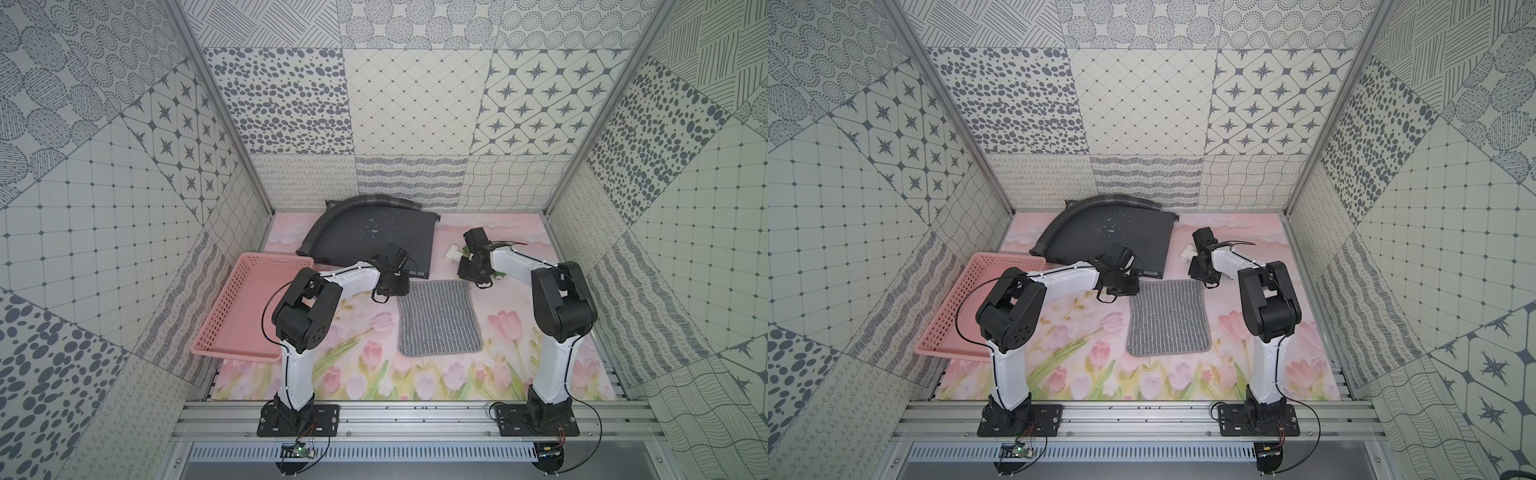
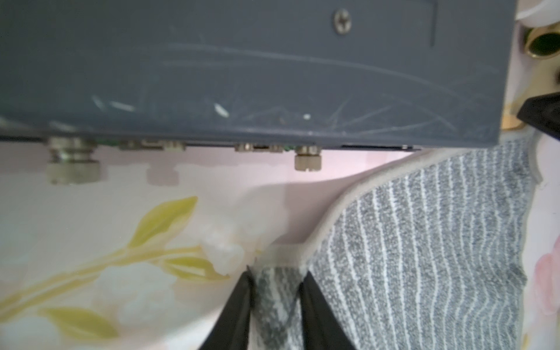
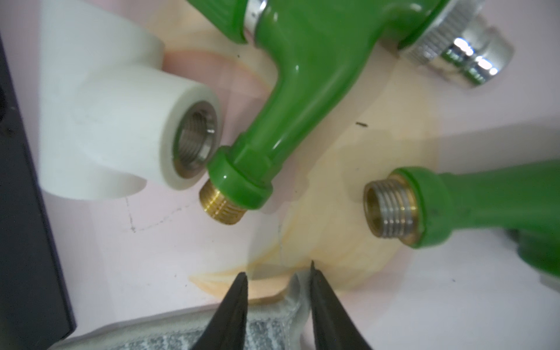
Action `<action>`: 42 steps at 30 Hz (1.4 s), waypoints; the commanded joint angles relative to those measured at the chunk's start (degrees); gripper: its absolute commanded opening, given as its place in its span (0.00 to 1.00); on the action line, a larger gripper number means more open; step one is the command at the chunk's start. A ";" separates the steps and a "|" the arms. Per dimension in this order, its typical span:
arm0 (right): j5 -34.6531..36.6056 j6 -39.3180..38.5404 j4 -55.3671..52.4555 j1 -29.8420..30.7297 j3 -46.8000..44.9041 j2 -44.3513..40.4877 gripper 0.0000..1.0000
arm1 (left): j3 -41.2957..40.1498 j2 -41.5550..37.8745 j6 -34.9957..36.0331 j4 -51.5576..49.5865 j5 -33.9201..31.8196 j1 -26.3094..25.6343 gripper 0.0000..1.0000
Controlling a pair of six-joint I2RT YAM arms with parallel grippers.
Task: Fold the square dishcloth
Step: Fold the cleaning item at the center of the board.
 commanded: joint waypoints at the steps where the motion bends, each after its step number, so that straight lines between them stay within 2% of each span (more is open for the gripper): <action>1: -0.17 0.37 0.46 -0.23 0.10 1.57 0.26 | -0.96 -0.03 -1.29 0.79 2.33 0.65 0.18; 5: 0.28 -0.26 0.34 -0.36 0.49 0.94 0.08 | -2.13 -1.59 -0.84 2.92 1.66 0.65 0.13; 8: 0.45 -0.77 0.39 -0.69 0.73 0.54 0.00 | -4.50 -3.65 0.07 6.79 1.68 0.65 0.07; 11: 1.08 -1.19 0.41 -0.97 0.40 -0.32 0.00 | -8.31 -6.50 1.37 12.18 1.66 0.65 0.01; 22: 2.84 -2.68 1.53 -1.71 -1.58 -8.50 0.00 | -22.56 -15.10 6.12 33.89 4.65 0.65 0.00; 32: 0.78 -3.15 3.36 -3.35 -2.14 -10.26 0.00 | -25.62 -15.49 12.16 46.68 5.51 0.61 0.00; 39: -2.15 -3.29 6.95 -3.35 -6.72 -14.51 0.00 | -34.86 -16.56 13.08 64.11 9.81 0.36 0.01; 42: -3.21 -3.09 8.01 -3.35 -8.79 -17.02 0.00 | -37.70 -16.26 12.69 68.41 10.77 0.39 0.01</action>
